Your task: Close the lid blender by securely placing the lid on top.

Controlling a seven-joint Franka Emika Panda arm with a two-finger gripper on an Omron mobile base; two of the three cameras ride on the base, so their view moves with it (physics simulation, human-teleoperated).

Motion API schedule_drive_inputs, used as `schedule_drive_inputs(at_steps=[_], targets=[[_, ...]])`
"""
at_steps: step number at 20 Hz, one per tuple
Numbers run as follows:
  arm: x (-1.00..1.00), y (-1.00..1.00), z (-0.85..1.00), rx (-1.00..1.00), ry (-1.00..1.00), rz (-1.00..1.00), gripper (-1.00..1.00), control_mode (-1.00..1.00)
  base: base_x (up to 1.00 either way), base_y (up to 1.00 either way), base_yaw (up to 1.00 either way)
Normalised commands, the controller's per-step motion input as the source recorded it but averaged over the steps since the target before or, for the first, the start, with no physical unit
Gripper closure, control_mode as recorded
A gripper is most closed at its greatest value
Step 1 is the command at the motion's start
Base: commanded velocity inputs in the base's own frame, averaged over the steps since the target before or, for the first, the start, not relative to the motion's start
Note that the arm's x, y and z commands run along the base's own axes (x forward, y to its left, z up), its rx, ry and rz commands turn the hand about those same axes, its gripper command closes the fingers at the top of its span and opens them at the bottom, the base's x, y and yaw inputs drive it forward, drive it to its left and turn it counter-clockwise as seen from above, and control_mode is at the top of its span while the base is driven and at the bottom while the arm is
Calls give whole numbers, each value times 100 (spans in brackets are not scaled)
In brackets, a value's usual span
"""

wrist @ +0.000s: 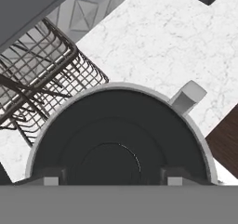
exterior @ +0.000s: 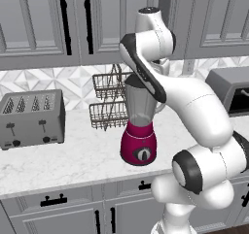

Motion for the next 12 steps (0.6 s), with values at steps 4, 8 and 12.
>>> schedule_drive_inputs(at_steps=[4, 8, 12], targets=[[-3, 0, -4, 0, -2, 4, -100, -100, 0, 0, 0], [-35, -1, 0, 2, -11, 6, -100, -100, 0, 0, 0], [-53, -12, 0, 6, -15, 5, -100, -100, 0, 0, 0]])
